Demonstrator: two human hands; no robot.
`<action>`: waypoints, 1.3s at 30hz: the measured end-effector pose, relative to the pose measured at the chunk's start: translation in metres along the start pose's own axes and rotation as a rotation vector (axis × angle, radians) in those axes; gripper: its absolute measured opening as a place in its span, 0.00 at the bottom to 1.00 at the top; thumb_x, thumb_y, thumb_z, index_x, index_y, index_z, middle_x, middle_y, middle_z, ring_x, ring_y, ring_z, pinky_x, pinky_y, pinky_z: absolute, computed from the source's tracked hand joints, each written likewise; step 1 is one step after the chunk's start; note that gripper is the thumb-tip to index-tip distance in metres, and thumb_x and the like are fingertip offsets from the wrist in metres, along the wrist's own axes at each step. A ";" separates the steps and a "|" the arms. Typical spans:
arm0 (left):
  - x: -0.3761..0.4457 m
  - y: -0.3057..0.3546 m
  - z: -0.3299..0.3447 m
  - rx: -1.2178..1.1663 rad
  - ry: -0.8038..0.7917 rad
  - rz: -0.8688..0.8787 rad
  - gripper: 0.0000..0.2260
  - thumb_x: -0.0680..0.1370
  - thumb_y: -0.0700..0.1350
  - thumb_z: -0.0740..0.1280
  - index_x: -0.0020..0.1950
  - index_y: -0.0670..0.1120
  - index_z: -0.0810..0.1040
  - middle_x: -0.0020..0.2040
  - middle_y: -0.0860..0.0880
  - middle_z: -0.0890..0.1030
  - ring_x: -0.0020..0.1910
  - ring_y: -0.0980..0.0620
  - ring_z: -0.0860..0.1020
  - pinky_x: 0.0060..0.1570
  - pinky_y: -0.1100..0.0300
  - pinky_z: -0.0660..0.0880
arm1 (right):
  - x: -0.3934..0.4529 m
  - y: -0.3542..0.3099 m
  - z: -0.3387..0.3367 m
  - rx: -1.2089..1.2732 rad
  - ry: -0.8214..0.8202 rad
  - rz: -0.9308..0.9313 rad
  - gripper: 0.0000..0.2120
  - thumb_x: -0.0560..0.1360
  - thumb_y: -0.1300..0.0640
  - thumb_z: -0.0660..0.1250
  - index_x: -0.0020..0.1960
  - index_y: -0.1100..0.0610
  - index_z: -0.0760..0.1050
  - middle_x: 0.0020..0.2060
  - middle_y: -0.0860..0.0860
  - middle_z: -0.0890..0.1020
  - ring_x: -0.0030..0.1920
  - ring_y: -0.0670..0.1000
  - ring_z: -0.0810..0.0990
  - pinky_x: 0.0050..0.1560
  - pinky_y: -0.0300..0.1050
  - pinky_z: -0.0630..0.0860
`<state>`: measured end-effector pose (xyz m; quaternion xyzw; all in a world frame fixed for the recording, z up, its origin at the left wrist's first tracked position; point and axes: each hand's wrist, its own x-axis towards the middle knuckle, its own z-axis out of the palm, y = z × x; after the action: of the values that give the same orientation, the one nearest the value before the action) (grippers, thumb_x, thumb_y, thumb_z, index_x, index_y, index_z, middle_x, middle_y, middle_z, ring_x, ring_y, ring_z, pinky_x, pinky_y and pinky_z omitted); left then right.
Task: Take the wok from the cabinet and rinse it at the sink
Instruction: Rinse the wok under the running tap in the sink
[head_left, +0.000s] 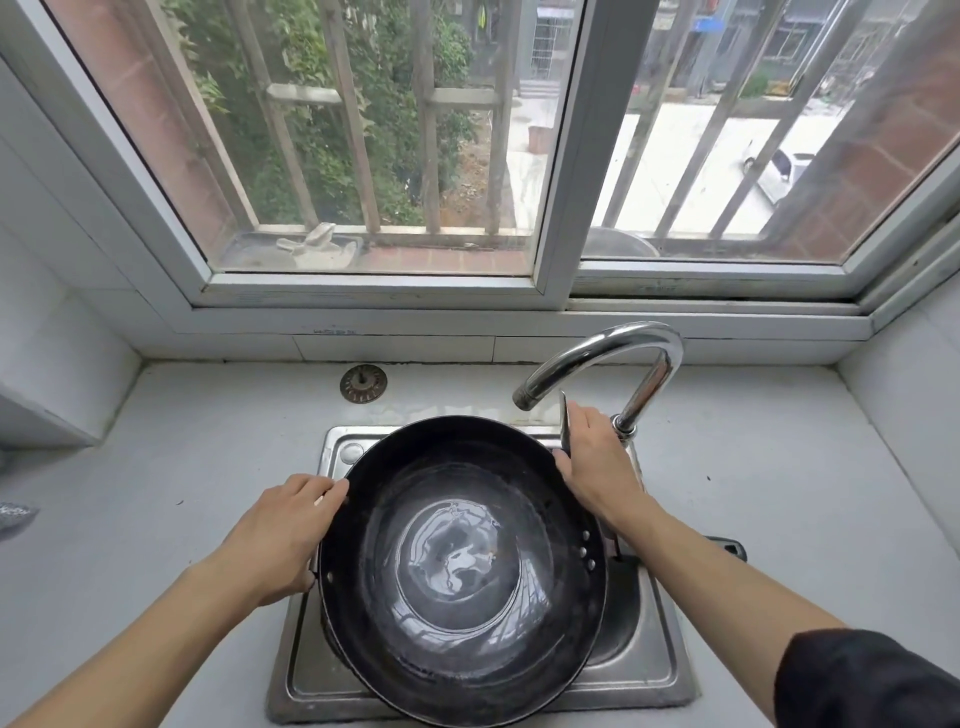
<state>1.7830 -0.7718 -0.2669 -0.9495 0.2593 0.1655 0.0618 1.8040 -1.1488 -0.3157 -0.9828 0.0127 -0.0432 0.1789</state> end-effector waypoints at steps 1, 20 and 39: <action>0.000 0.000 0.001 -0.025 0.011 -0.003 0.42 0.68 0.53 0.74 0.78 0.50 0.56 0.73 0.52 0.66 0.72 0.48 0.63 0.66 0.57 0.67 | 0.003 0.001 0.003 0.028 0.003 0.020 0.17 0.71 0.62 0.69 0.58 0.59 0.68 0.48 0.54 0.73 0.49 0.55 0.71 0.53 0.48 0.72; -0.013 0.000 0.019 -0.071 0.134 -0.012 0.37 0.57 0.46 0.80 0.65 0.47 0.74 0.62 0.49 0.78 0.62 0.44 0.76 0.50 0.54 0.80 | 0.015 0.010 0.044 0.262 0.294 0.146 0.10 0.73 0.67 0.67 0.54 0.62 0.76 0.45 0.55 0.78 0.46 0.54 0.75 0.51 0.44 0.70; -0.013 -0.001 0.019 -0.018 0.130 -0.023 0.41 0.52 0.48 0.83 0.63 0.45 0.76 0.60 0.48 0.79 0.59 0.45 0.78 0.48 0.56 0.80 | 0.017 0.012 0.054 0.275 0.366 0.108 0.07 0.71 0.69 0.67 0.45 0.61 0.72 0.39 0.53 0.75 0.42 0.53 0.71 0.46 0.42 0.66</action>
<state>1.7678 -0.7613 -0.2803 -0.9617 0.2502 0.1051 0.0383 1.8252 -1.1414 -0.3687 -0.9229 0.0915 -0.2122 0.3081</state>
